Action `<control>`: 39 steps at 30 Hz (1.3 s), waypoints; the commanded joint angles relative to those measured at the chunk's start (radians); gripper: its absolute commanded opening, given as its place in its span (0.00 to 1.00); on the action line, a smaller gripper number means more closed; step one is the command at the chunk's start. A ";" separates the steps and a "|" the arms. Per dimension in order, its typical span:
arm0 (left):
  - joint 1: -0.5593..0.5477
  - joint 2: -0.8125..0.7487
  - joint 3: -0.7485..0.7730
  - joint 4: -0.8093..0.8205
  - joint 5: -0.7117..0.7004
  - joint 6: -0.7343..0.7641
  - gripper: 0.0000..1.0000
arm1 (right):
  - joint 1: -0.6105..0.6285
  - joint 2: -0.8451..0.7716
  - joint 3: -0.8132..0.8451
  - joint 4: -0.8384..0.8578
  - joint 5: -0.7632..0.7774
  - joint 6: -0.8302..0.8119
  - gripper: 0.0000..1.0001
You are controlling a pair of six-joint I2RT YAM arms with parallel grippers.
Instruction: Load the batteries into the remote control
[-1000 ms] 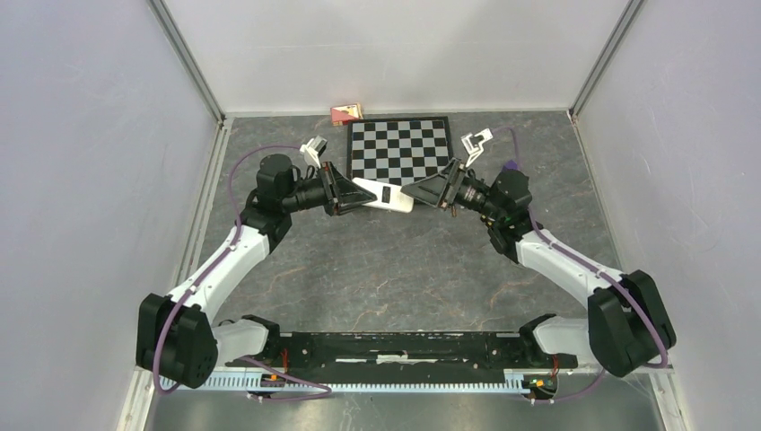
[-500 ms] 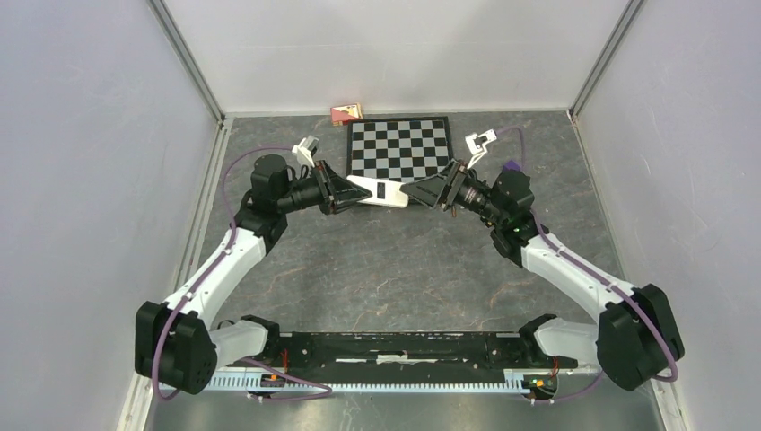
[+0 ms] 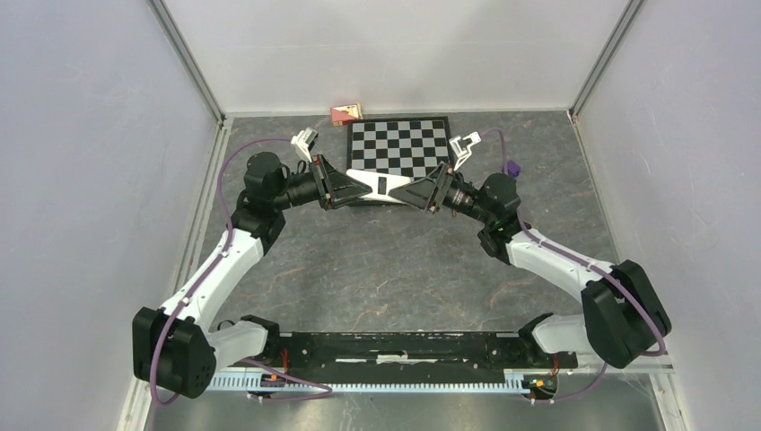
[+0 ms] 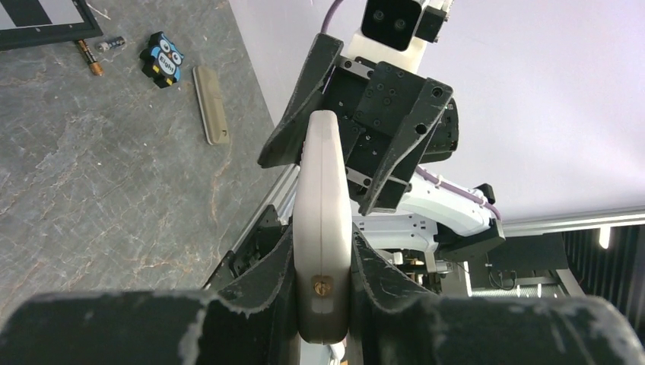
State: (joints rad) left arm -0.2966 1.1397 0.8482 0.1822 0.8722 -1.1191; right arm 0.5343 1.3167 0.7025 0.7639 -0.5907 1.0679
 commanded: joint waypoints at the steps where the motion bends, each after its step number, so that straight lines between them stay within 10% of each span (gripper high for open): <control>1: 0.002 -0.006 0.029 0.074 0.048 -0.060 0.02 | 0.000 0.028 -0.002 0.208 -0.039 0.125 0.61; 20: 0.010 -0.057 0.058 0.121 0.073 -0.114 0.02 | -0.050 0.022 -0.203 0.421 0.044 0.269 0.13; 39: 0.008 -0.072 0.025 -0.021 0.012 0.077 0.02 | -0.053 0.030 -0.142 0.415 0.046 0.260 0.46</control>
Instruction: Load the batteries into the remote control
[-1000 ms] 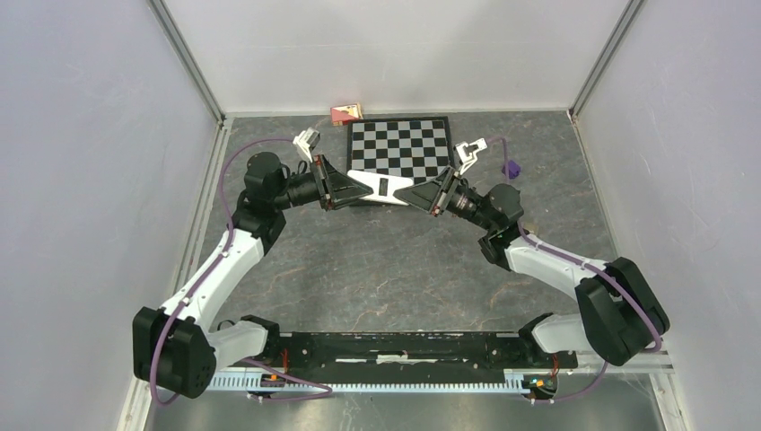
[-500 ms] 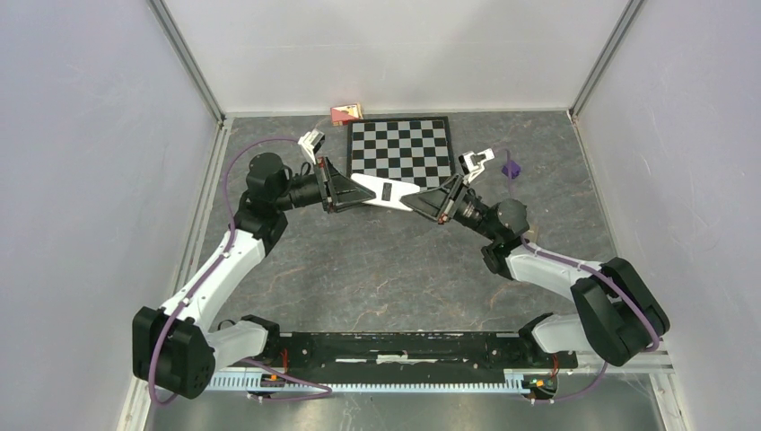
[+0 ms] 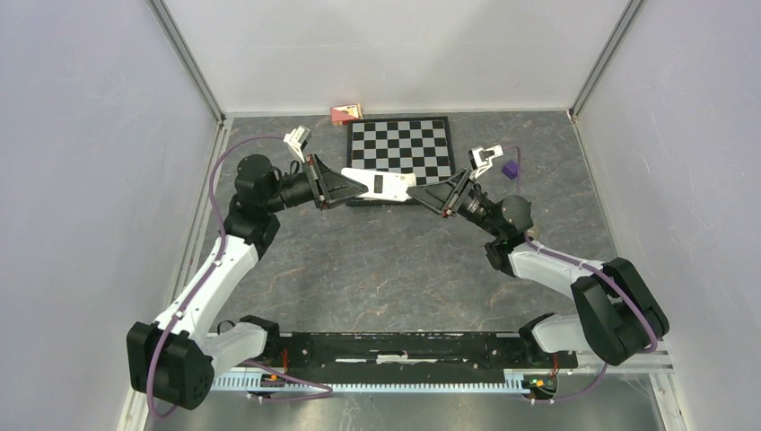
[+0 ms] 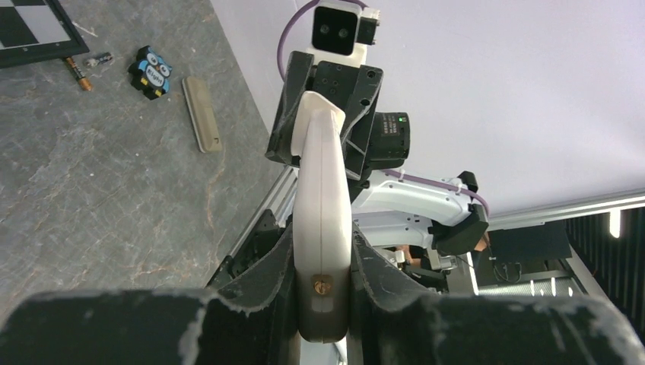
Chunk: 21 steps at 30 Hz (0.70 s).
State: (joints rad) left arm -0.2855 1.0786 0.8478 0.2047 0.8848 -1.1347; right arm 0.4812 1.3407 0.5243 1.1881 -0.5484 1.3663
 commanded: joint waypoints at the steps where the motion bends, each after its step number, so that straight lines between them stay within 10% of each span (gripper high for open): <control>1: -0.003 -0.006 0.029 -0.074 -0.011 0.115 0.02 | 0.000 0.005 0.034 -0.014 0.004 -0.038 0.42; 11: -0.002 0.030 0.056 -0.291 -0.090 0.293 0.02 | 0.000 -0.021 0.020 -0.159 0.000 -0.131 0.17; 21: -0.003 0.093 0.050 -0.513 -0.230 0.480 0.02 | -0.001 -0.041 0.012 -0.416 0.006 -0.324 0.33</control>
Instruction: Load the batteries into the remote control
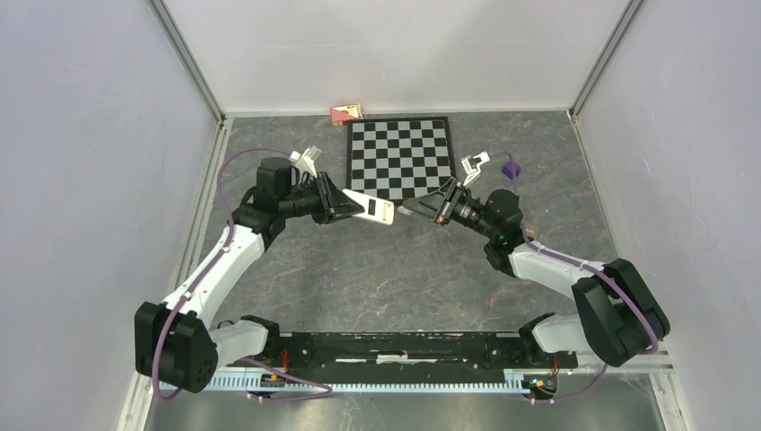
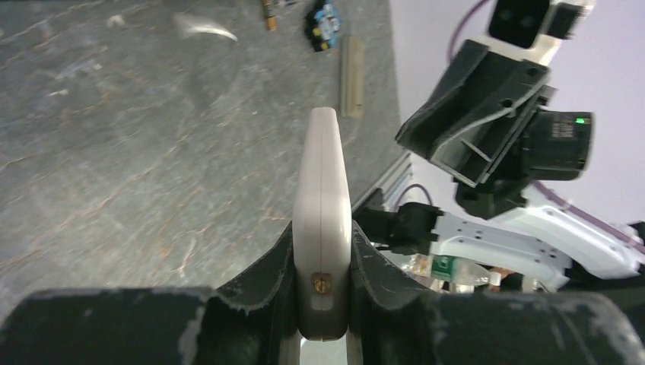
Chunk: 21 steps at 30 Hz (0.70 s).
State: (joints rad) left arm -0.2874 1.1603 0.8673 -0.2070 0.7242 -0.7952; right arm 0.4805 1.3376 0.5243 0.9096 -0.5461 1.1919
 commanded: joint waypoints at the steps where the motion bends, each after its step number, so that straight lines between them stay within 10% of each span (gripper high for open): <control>1: -0.001 0.013 0.033 -0.114 -0.071 0.161 0.02 | -0.001 -0.045 0.018 -0.173 0.008 -0.198 0.42; 8: -0.005 -0.007 0.042 -0.091 0.103 0.257 0.02 | 0.001 -0.073 0.106 -0.293 -0.086 -0.487 0.93; 21: -0.027 -0.090 0.055 -0.070 0.353 0.372 0.02 | 0.086 0.036 0.363 -0.517 -0.467 -0.793 0.90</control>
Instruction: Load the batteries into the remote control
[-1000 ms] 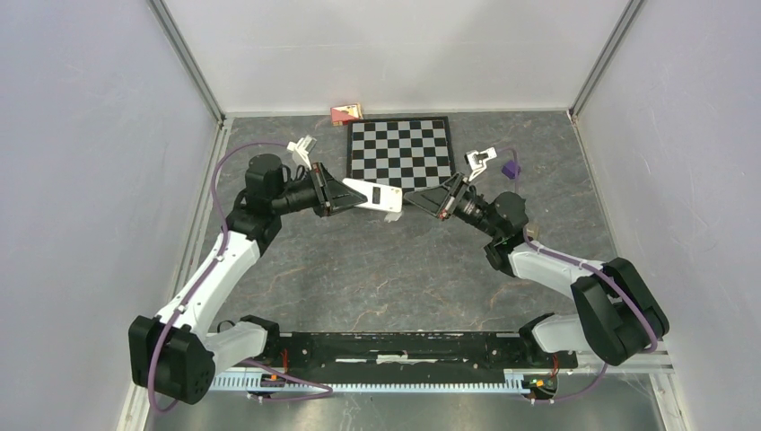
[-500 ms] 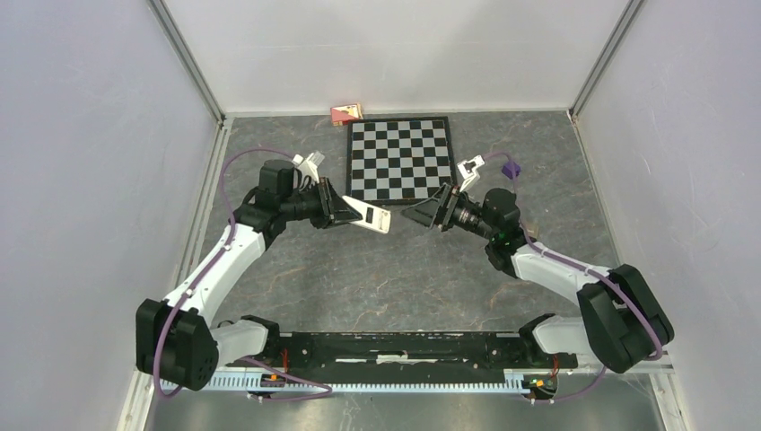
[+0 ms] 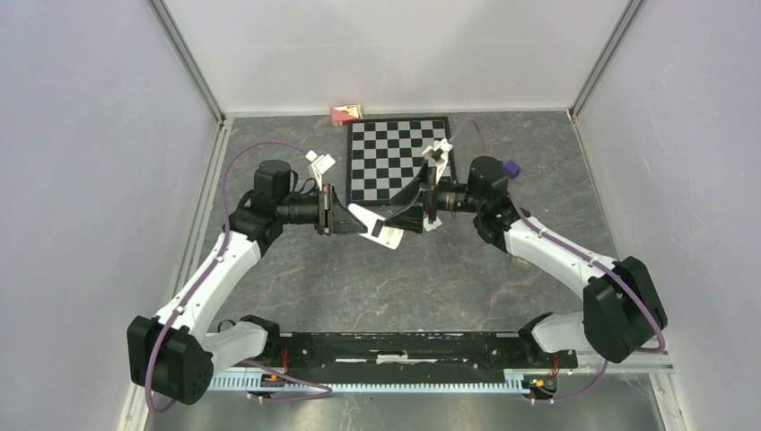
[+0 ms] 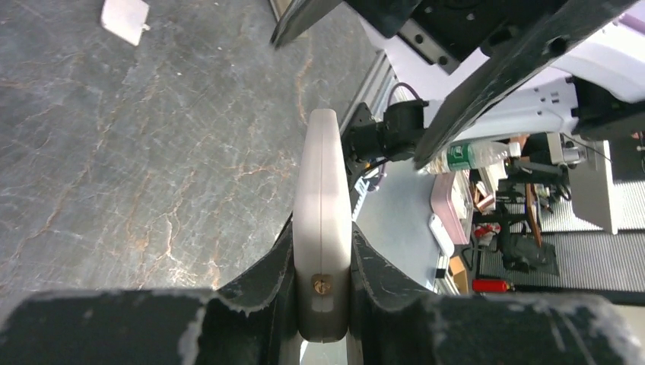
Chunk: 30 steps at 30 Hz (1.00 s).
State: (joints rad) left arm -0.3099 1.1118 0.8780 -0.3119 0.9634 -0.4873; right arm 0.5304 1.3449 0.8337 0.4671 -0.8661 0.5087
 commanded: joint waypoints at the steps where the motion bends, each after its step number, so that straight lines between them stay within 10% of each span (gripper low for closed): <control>1: -0.005 -0.048 0.043 0.041 0.126 0.063 0.02 | 0.046 0.030 0.062 -0.090 -0.159 -0.121 0.87; 7: -0.005 -0.069 0.044 0.048 0.181 0.070 0.02 | 0.081 0.059 0.100 -0.165 -0.188 -0.134 0.53; 12: -0.005 -0.077 0.044 0.069 0.206 0.060 0.03 | 0.081 0.059 0.008 0.213 -0.261 0.179 0.09; 20: -0.004 -0.102 -0.082 0.591 0.114 -0.433 0.73 | 0.081 0.201 -0.073 1.287 -0.231 0.991 0.00; 24: -0.005 -0.089 -0.130 0.700 0.095 -0.547 0.64 | 0.082 0.249 -0.052 1.335 -0.235 1.051 0.00; 30: -0.006 -0.079 -0.087 0.486 0.084 -0.418 0.27 | 0.083 0.175 -0.042 0.861 -0.257 0.703 0.00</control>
State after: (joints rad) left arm -0.3168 1.0237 0.7582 0.2451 1.0836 -0.9279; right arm 0.6014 1.6024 0.7494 1.3655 -1.1061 1.3960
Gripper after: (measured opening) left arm 0.402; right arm 0.210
